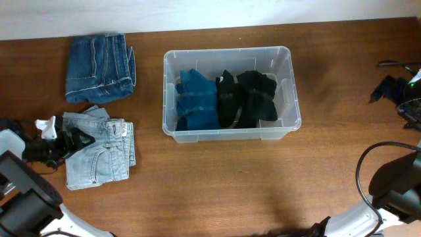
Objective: Pack container
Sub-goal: 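Grasp the light-wash jeans with the left gripper, then lift the light jeans and carry them over the bin with the left gripper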
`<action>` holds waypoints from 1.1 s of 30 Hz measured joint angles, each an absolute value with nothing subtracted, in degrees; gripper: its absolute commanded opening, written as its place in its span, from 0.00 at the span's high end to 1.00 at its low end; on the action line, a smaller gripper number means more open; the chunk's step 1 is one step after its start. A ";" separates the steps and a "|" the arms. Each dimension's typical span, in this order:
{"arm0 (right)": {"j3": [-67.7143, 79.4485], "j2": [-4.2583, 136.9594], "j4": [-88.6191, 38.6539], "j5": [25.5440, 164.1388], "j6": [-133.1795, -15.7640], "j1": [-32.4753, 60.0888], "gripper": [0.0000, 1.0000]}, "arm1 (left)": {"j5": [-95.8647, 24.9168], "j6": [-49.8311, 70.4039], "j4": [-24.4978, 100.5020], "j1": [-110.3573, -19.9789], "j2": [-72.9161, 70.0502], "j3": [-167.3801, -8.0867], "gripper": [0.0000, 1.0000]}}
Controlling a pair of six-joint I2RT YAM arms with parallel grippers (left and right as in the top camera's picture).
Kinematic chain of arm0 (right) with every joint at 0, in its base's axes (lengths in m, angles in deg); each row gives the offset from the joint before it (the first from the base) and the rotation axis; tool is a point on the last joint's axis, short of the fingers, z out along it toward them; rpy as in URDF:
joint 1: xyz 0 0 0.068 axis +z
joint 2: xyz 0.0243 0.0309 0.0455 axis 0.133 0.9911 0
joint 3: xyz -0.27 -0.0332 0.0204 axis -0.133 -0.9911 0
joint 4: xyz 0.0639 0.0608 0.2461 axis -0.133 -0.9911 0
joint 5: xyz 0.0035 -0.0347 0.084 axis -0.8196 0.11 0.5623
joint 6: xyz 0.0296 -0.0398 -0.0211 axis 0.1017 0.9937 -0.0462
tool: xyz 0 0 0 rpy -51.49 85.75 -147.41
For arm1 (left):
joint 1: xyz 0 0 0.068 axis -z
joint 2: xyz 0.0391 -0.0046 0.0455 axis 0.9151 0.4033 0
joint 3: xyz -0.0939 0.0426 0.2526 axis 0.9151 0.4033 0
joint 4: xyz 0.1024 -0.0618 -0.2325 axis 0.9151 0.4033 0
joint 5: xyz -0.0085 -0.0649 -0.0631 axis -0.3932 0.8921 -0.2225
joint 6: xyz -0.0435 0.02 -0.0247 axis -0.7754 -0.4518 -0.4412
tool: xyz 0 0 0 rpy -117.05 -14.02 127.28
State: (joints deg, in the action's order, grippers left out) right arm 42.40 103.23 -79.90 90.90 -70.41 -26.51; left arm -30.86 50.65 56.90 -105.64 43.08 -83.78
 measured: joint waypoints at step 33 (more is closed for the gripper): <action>42.40 103.23 -79.90 90.90 -70.41 -26.51 0.01 | -18.27 52.15 91.63 -102.97 43.67 -121.50 0.99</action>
State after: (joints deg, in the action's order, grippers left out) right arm 42.40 103.23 -79.90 90.90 -70.41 -26.51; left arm -18.27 52.15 91.63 -102.97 43.67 -121.50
